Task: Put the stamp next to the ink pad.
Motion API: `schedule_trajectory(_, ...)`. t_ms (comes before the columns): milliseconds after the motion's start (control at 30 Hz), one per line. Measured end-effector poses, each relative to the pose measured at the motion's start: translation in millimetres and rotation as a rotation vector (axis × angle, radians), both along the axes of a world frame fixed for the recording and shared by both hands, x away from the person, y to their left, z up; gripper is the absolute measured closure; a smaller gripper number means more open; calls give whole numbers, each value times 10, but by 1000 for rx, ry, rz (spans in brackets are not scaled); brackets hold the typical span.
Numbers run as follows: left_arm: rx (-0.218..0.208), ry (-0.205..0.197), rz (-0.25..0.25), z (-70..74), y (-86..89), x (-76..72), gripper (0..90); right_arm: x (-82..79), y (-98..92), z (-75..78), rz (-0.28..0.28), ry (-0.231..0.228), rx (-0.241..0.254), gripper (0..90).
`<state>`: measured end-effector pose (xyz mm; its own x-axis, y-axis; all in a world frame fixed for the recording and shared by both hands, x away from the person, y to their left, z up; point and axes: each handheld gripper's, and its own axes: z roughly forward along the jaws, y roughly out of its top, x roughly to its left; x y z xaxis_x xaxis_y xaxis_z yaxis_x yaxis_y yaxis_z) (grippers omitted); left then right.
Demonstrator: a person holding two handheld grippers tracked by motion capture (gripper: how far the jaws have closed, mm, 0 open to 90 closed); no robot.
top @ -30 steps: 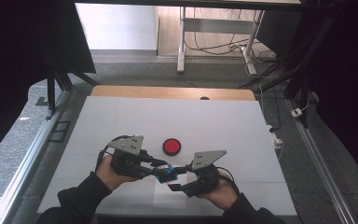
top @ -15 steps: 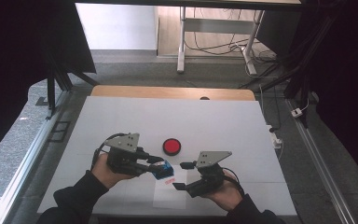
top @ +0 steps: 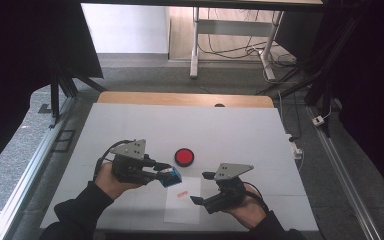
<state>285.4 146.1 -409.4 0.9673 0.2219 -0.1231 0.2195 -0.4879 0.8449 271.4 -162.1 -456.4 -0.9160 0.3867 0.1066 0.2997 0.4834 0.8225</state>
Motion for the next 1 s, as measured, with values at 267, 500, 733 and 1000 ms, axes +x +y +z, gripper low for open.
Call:
schedule_trajectory(267,9,22,53,-19,68,53,703,-4,-62,2,-63,-3,-32,52)
schedule_trajectory(500,20,26,114,-27,167,98,703,-32,-134,15,-94,-18,-40,4)
schedule_trajectory(733,55,39,176,-80,214,144,703,-52,-222,16,-131,-30,-38,0)
schedule_trajectory(1000,92,45,234,-115,258,187,703,-60,-332,-1,-173,-34,-71,0)
